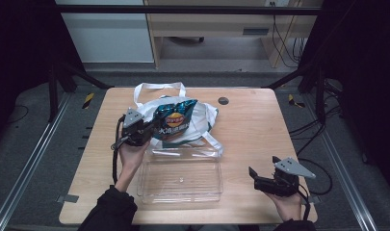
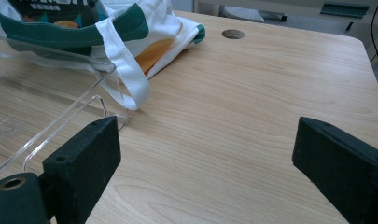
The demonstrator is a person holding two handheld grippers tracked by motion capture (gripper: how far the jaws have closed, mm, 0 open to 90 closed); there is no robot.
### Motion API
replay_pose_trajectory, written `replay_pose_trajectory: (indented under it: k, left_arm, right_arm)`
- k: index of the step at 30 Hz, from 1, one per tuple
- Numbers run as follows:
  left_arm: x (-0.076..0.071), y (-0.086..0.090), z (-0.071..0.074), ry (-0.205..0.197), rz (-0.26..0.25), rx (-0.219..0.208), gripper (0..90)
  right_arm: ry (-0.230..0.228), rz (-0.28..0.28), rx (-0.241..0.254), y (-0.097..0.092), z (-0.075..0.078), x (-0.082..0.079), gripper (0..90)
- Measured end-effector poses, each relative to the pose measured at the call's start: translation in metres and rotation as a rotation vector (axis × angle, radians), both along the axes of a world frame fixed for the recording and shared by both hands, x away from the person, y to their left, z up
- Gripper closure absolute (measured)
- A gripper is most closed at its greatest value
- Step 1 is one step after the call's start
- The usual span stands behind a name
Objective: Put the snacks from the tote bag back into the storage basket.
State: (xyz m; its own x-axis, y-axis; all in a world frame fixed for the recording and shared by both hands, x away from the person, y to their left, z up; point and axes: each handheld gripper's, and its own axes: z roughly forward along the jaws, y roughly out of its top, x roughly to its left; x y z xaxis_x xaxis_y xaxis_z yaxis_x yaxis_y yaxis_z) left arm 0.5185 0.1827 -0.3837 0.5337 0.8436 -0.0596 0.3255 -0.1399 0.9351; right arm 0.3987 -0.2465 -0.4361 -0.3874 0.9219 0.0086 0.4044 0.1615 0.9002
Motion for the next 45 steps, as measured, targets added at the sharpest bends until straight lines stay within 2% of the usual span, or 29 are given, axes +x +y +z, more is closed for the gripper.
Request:
replay_pose_trajectory:
  k: [3, 12, 26, 41, 45]
  left_arm:
    - [-0.006, 0.001, 0.007, -0.032, -0.012, -0.017, 90.0]
    - [-0.021, 0.002, 0.029, -0.09, -0.04, -0.05, 90.0]
    - [-0.044, -0.003, 0.062, -0.154, -0.105, -0.078, 90.0]
    - [-0.068, -0.001, 0.077, -0.191, -0.139, -0.076, 90.0]
    - [-0.081, -0.001, 0.08, -0.204, -0.16, -0.069, 90.0]
  right_arm:
    - [-0.001, -0.001, 0.001, 0.0, 0.0, 0.0, 8.1]
    - [-0.005, -0.003, -0.002, 0.0, 0.0, 0.0, 8.0]
    - [-0.007, -0.004, 0.003, 0.0, 0.001, -0.001, 8.1]
    - [-0.007, -0.006, 0.006, 0.0, 0.001, -0.002, 8.1]
    - [-0.009, -0.009, 0.006, -0.001, 0.001, -0.002, 8.1]
